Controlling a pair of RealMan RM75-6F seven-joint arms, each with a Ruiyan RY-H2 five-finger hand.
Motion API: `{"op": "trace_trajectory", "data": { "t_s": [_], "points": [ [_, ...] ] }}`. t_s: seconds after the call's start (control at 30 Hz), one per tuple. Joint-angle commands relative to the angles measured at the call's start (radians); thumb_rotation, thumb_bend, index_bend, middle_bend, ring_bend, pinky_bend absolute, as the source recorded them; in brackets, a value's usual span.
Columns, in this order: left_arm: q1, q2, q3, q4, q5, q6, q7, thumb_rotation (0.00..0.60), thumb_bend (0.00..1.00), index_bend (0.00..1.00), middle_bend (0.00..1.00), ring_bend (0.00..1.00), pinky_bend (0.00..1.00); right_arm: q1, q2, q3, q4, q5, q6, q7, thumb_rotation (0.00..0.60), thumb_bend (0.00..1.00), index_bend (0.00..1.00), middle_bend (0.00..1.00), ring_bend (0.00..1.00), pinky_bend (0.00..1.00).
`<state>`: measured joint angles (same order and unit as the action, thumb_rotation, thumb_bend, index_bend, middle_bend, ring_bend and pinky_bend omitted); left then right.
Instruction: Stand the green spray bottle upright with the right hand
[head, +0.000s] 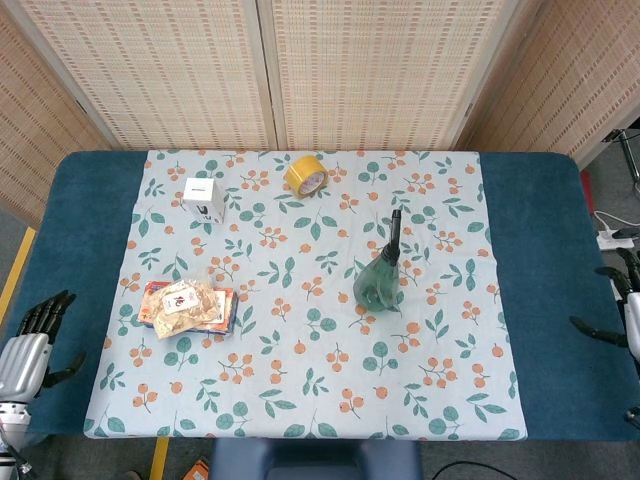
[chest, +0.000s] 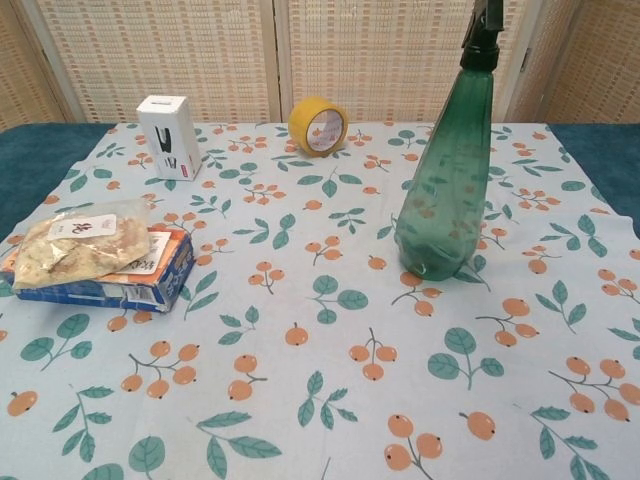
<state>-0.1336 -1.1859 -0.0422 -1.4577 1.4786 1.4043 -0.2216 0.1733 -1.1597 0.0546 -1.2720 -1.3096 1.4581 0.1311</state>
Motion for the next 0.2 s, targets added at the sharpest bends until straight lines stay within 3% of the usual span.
{"op": "trace_trajectory", "data": {
  "t_s": [0.03,0.2],
  "points": [
    [0.0,0.001,0.001,-0.002,0.002,0.0,0.002,0.6,0.3,0.0,0.0,0.0,0.06,-0.046,0.04,-0.003,-0.078,0.023,-0.012,-0.047,0.6,0.0,0.3,0.07,0.0,0.0],
    [0.0,0.0,0.002,-0.008,0.008,0.007,0.01,0.6,0.3,0.0,0.0,0.0,0.06,-0.051,0.031,0.0,-0.055,0.003,-0.026,-0.001,0.6,0.0,0.3,0.08,0.0,0.0]
  ]
}}
